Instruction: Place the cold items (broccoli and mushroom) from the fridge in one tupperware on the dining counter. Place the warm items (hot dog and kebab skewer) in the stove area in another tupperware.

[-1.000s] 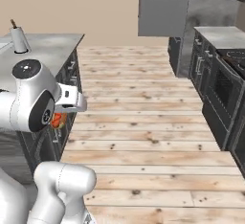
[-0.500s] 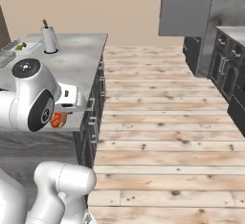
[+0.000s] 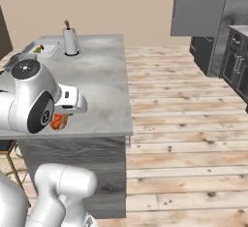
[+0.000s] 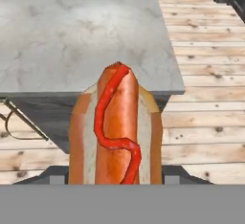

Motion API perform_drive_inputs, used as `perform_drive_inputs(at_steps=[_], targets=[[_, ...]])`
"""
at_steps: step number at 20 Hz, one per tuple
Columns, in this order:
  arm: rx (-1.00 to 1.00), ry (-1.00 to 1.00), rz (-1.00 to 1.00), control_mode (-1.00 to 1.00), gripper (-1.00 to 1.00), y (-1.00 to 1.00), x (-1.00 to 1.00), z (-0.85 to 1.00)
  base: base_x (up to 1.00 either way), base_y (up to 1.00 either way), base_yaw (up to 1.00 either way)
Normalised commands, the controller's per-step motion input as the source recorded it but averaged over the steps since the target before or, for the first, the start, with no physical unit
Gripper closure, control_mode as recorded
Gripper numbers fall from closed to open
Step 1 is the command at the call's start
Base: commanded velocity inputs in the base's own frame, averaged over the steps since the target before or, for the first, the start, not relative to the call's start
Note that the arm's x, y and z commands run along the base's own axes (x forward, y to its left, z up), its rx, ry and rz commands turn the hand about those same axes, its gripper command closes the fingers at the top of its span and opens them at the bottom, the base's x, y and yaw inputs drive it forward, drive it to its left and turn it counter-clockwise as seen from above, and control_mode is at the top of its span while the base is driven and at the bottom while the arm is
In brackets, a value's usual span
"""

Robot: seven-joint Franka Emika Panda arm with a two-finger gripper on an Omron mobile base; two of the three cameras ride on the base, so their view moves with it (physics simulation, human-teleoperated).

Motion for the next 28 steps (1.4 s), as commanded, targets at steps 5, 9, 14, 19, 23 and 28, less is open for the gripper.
perform_drive_inputs(at_steps=[5,9,14,19,23,28], targets=[[0.00,0.00,0.00,1.00,1.00,0.00,0.00,0.00,0.21,1.00,-0.20],[0.00,0.00,0.00,1.00,1.00,0.00,0.00,0.00,0.25,1.00,-0.26],[0.00,0.00,0.00,1.00,1.00,0.00,0.00,0.00,0.13,1.00,-0.28],[0.00,0.00,0.00,1.00,1.00,0.00,0.00,0.00,-0.10,1.00,-0.25],[0.00,0.00,0.00,1.00,1.00,0.00,0.00,0.00,-0.07,1.00,-0.26],[0.00,0.00,0.00,1.00,1.00,0.00,0.00,0.00,0.00,1.00,-0.31]])
